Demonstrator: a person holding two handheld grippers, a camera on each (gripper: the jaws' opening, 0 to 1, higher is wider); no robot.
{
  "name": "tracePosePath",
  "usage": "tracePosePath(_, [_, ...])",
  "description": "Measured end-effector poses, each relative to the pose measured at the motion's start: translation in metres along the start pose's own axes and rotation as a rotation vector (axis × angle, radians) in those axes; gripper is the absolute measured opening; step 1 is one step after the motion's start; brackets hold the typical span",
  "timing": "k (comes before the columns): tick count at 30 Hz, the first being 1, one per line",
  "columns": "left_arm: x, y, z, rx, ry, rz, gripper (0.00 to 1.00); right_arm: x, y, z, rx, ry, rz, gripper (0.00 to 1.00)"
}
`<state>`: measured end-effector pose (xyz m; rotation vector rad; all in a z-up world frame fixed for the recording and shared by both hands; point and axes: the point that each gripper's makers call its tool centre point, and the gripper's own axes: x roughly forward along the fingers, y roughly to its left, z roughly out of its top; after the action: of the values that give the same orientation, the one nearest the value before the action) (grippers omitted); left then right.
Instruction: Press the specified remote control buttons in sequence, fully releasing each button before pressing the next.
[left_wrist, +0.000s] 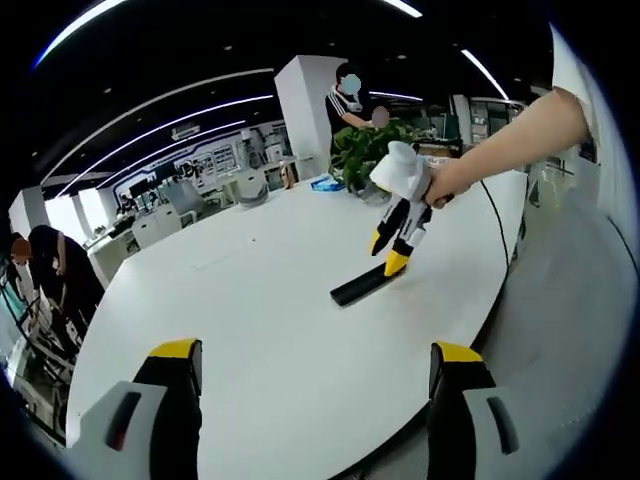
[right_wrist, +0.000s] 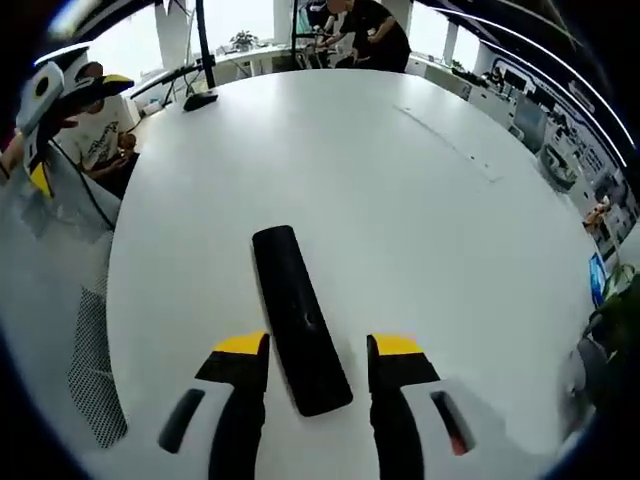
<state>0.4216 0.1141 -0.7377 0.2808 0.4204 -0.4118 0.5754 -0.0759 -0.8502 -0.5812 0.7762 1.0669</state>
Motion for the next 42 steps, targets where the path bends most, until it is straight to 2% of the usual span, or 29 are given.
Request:
tracePosePath(9, [-0.001, 0.002, 0.003, -0.031, -0.024, 0.003, 0.93, -0.032, 0.001, 0.024, 0.061, -0.146, -0.115, 0.40])
tracePosePath(13, [0.000, 0.001, 0.002, -0.020, -0.017, -0.002, 0.93, -0.043, 0.007, 0.029, 0.122, -0.204, -0.124, 0.40])
tracePosePath(21, [-0.001, 0.000, 0.004, -0.018, -0.024, -0.002, 0.93, -0.067, 0.015, 0.037, 0.180, -0.290, -0.164, 0.42])
tracePosePath(25, [-0.001, 0.001, 0.004, -0.019, -0.026, 0.001, 0.93, -0.083, 0.015, 0.042, 0.268, -0.374, -0.181, 0.43])
tracePosePath(28, [-0.001, 0.001, 0.004, -0.025, -0.030, 0.001, 0.93, -0.095, 0.020, 0.049, 0.382, -0.464, -0.136, 0.43])
tracePosePath(30, [-0.001, 0.001, 0.005, -0.030, -0.033, 0.001, 0.93, -0.106, 0.019, 0.051, 0.414, -0.506, -0.160, 0.44])
tracePosePath(34, [-0.002, 0.001, 0.006, -0.030, -0.037, 0.002, 0.93, -0.118, 0.018, 0.041, 0.430, -0.507, -0.189, 0.43])
tracePosePath(42, [-0.002, -0.002, 0.007, -0.028, -0.033, -0.005, 0.93, -0.150, 0.029, 0.035, 0.452, -0.559, -0.255, 0.44])
